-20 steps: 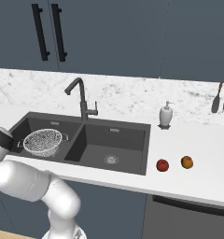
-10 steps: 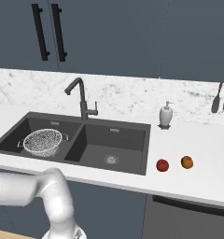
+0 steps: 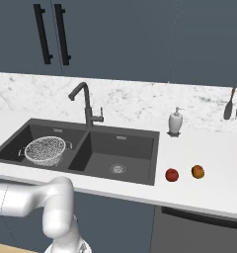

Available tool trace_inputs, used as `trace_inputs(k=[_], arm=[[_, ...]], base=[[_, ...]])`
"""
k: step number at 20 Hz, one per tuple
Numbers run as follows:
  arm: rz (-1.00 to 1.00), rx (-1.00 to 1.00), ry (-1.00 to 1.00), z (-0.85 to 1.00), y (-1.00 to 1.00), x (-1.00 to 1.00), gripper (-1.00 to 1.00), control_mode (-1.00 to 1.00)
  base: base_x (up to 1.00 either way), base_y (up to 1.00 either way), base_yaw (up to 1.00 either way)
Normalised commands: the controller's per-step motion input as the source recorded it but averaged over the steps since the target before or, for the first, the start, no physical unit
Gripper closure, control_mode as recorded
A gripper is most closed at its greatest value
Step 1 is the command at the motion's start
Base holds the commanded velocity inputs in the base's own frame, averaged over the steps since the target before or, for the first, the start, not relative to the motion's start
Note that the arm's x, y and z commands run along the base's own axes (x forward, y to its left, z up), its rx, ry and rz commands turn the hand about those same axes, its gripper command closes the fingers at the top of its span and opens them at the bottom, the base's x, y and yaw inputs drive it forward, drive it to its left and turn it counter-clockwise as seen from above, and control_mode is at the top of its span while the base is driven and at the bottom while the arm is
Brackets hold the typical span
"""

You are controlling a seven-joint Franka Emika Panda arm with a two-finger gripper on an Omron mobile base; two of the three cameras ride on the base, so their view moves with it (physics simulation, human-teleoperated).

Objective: Put the colander in the sink, put the peach, peach, apple in the colander, and turn on the sink faucet and pour water over the colander.

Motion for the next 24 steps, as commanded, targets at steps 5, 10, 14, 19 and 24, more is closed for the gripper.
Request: trace_inputs(k=[5,10,14,19,24], arm=[[0.00,-0.01,-0.01,-0.27,0.25,0.07,-1.00,-1.00],[0.00,0.00,-0.03,-0.13,0.18,0.17,-1.00,-1.00],[0.00,0.00,-0.07,-0.17,0.19,0.12,-1.00,-1.00],[0.00,0.00,-0.08,-0.21,0.23,0.10,-1.00,-1.00],[0.00,0.00,-0.01,-0.13,0.08,0.17,-1.00,-1.00]], base=[[0.00,0.00,0.00],[0.00,0.00,0.00],[0.00,0.00,0.00],[0.00,0.00,0.00],[0.00,0.00,0.00]])
